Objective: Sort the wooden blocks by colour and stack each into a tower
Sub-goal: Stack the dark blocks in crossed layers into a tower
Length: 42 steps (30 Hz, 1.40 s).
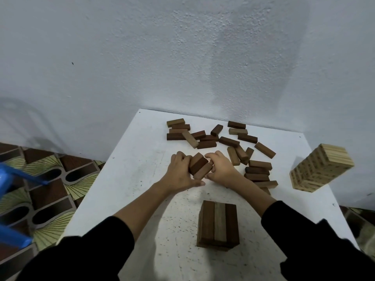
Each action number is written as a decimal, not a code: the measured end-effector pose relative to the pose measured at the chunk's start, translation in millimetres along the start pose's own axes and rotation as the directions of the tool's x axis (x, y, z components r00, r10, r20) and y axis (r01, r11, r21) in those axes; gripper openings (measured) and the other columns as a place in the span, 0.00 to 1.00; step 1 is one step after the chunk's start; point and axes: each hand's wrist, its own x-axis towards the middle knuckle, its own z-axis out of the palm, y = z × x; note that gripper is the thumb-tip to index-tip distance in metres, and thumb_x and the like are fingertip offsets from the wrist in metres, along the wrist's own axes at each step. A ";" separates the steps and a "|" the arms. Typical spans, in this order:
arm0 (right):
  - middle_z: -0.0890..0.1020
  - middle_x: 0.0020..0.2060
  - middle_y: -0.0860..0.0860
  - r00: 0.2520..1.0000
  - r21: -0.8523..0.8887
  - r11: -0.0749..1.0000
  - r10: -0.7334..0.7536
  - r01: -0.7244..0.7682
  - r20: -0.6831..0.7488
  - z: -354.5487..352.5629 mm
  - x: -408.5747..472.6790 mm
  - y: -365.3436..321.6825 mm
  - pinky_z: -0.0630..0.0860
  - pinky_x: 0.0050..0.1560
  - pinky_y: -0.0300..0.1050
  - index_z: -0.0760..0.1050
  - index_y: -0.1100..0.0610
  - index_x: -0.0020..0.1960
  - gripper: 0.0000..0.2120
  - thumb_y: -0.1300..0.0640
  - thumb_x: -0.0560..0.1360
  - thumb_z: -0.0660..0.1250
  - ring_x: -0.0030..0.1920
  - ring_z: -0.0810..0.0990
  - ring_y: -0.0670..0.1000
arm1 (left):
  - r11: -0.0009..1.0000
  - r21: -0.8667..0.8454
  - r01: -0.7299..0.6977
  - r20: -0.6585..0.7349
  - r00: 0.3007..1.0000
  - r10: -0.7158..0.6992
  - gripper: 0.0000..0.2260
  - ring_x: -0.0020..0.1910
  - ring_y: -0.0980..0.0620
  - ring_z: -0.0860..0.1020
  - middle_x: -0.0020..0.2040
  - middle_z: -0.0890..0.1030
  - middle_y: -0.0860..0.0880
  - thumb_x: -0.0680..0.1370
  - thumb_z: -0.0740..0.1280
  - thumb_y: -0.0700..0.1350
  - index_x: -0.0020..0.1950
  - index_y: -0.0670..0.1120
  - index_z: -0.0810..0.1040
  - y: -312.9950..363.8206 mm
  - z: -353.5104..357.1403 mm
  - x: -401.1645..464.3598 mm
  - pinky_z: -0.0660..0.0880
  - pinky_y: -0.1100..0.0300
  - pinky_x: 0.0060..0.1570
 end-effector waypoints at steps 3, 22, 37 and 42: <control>0.70 0.60 0.57 1.000 -0.005 1.000 0.011 -0.011 0.005 -2.3 -0.9 2.2 0.65 0.44 0.36 0.62 0.60 0.71 0.34 0.59 0.69 0.74 0.48 0.67 0.47 | 1.000 0.018 -0.011 0.037 0.999 0.010 0.30 0.58 0.49 0.62 0.56 0.65 0.48 0.67 0.76 0.52 0.64 0.46 0.70 1.6 -3.3 1.2 0.69 0.57 0.56; 0.68 0.63 0.55 0.998 0.103 0.995 -0.007 0.001 0.056 -2.8 -8.0 6.1 0.74 0.46 0.37 0.58 0.57 0.74 0.42 0.59 0.66 0.77 0.42 0.73 0.45 | 0.950 -0.312 0.015 0.057 0.998 0.003 0.37 0.56 0.54 0.72 0.63 0.71 0.51 0.67 0.77 0.39 0.72 0.47 0.64 -17.7 -12.1 -7.8 0.70 0.77 0.47; 0.68 0.63 0.55 0.998 0.096 0.995 0.000 -0.006 0.065 -6.2 -9.9 3.8 0.78 0.51 0.43 0.59 0.57 0.74 0.41 0.62 0.67 0.76 0.47 0.75 0.49 | 0.933 -0.358 0.047 0.025 0.999 -0.041 0.37 0.55 0.57 0.73 0.62 0.73 0.54 0.65 0.79 0.40 0.71 0.49 0.66 -16.7 -8.4 -10.8 0.68 0.80 0.47; 0.68 0.63 0.55 0.998 0.092 0.996 -0.004 -0.001 0.061 -5.9 -9.3 3.5 0.78 0.50 0.42 0.59 0.58 0.73 0.40 0.63 0.67 0.75 0.47 0.76 0.49 | 0.928 -0.369 0.045 0.019 0.999 -0.041 0.38 0.56 0.55 0.73 0.63 0.74 0.52 0.65 0.79 0.40 0.71 0.48 0.66 -15.2 -8.9 -12.2 0.68 0.76 0.50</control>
